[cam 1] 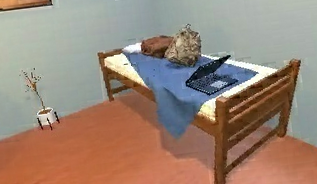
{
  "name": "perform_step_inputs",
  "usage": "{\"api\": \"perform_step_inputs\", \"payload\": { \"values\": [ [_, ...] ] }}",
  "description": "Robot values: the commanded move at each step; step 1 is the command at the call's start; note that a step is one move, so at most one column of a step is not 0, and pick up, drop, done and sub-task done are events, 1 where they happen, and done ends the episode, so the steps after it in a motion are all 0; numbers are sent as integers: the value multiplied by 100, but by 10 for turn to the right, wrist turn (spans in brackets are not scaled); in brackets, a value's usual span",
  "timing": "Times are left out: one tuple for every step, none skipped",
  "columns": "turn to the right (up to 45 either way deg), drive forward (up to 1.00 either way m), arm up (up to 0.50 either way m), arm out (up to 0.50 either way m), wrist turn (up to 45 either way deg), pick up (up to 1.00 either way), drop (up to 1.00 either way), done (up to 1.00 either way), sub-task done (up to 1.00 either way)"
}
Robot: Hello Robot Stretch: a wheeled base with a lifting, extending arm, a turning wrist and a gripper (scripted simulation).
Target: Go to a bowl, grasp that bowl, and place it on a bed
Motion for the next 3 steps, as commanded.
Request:
{"api": "perform_step_inputs", "payload": {
  "values": [
    [-210, 0, 0, 0, 0, 0, 0, 0, 0],
    [0, 100, 0, 0, 0, 0, 0, 0, 0],
    [0, 90, 0, 0, 0, 0, 0, 0, 0]
  ]
}}
